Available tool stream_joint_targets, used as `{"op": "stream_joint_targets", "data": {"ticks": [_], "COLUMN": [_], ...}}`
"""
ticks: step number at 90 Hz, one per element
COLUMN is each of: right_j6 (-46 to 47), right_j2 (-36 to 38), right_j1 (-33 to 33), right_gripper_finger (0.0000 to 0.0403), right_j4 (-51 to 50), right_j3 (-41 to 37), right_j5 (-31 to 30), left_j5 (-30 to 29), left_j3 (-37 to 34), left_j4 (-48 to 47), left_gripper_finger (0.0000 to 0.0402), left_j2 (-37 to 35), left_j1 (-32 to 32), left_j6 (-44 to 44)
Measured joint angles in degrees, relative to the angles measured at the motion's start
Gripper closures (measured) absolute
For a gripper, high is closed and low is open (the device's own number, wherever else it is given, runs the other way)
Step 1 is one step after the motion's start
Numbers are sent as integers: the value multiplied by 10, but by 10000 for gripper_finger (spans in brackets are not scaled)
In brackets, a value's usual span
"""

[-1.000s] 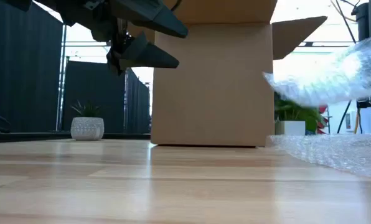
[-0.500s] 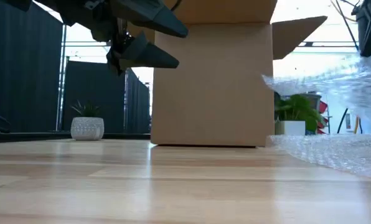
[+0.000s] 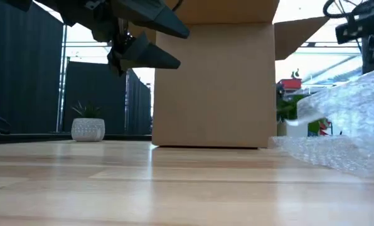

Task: Wrap mug
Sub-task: Wrap the orange mug with the bubble wrap

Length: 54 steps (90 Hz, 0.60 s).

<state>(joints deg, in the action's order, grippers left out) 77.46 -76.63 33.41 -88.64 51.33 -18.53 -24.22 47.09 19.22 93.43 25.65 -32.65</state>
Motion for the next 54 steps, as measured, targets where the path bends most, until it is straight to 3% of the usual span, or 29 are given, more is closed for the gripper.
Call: {"op": "stream_joint_targets", "data": {"ticks": [25,38,54], "right_j6": [-65,-71,-63], "right_j2": [55,103,126], "right_j1": [-12,14,47], "right_gripper_finger": [222,204,203], "right_j4": [-9,69,219], "right_j3": [44,55,19], "right_j5": [64,99,95], "left_j5": [24,24,26], "left_j3": [0,0,0], "left_j4": [0,0,-1], "left_gripper_finger": [149,149,149], "left_j2": [0,0,0], "left_j1": [0,0,0], "left_j6": [0,0,2]}}
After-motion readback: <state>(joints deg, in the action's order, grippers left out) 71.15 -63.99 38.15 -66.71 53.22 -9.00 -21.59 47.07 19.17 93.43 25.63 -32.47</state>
